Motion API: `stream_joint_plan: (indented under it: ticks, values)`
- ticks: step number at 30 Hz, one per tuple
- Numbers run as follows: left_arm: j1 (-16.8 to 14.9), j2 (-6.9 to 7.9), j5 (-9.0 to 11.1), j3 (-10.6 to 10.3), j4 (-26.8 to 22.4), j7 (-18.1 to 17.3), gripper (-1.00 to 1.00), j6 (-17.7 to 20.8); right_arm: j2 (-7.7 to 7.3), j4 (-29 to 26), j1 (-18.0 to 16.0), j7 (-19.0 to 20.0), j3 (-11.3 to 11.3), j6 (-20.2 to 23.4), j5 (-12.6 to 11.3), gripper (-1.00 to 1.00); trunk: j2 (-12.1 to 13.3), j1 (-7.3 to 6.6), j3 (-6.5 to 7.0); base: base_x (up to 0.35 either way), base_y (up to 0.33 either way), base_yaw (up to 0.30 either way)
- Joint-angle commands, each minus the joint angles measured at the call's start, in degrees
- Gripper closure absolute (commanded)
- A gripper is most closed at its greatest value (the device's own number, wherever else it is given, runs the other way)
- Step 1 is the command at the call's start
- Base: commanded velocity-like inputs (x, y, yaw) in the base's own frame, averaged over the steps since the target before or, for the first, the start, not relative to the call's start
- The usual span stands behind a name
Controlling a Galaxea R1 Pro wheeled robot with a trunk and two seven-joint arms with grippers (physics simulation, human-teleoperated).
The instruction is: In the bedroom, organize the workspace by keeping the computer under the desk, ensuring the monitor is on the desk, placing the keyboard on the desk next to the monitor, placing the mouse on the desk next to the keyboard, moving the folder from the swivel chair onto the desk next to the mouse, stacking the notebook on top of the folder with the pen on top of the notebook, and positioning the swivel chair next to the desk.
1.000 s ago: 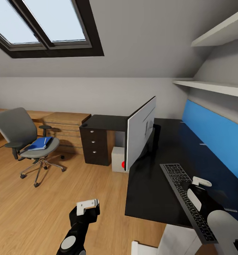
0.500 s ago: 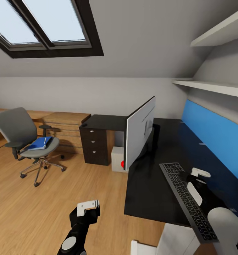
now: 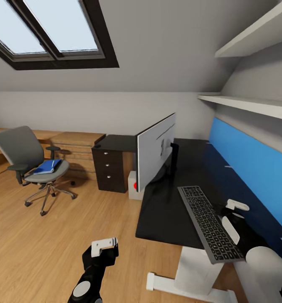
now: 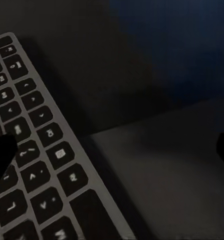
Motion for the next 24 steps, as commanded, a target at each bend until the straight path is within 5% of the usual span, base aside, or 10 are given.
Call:
stream_joint_plan:
  ticks: [1,8,10,24]
  values:
    - [-0.03,0.02,0.51,-0.07,-0.11,0.46,-1.00,0.15,-0.01,-0.03,-0.01,-0.26,-0.07,0.43,-0.34,-1.00,-0.04,-0.01,-0.06,-0.075,-0.045,0.000]
    - [-0.03,0.08,0.56,-0.06,-0.21,0.50,-1.00,0.09,-0.07,0.22,-0.01,-0.09,-2.68,1.98,-3.50,-1.00,-0.04,-0.01,-0.06,-0.030,-0.018,0.000]
    - [-0.03,0.09,0.57,-0.05,-0.26,0.52,-1.00,0.05,-0.23,0.27,-0.01,0.85,-3.60,4.58,-6.77,-1.00,-0.04,-0.01,-0.06,-0.006,-0.004,0.000]
    - [-0.03,0.09,0.57,-0.05,-0.32,0.53,-1.00,0.07,-1.25,1.87,-0.01,3.88,-4.93,9.15,-13.53,-1.00,-0.04,-0.01,-0.06,-0.001,0.000,0.000]
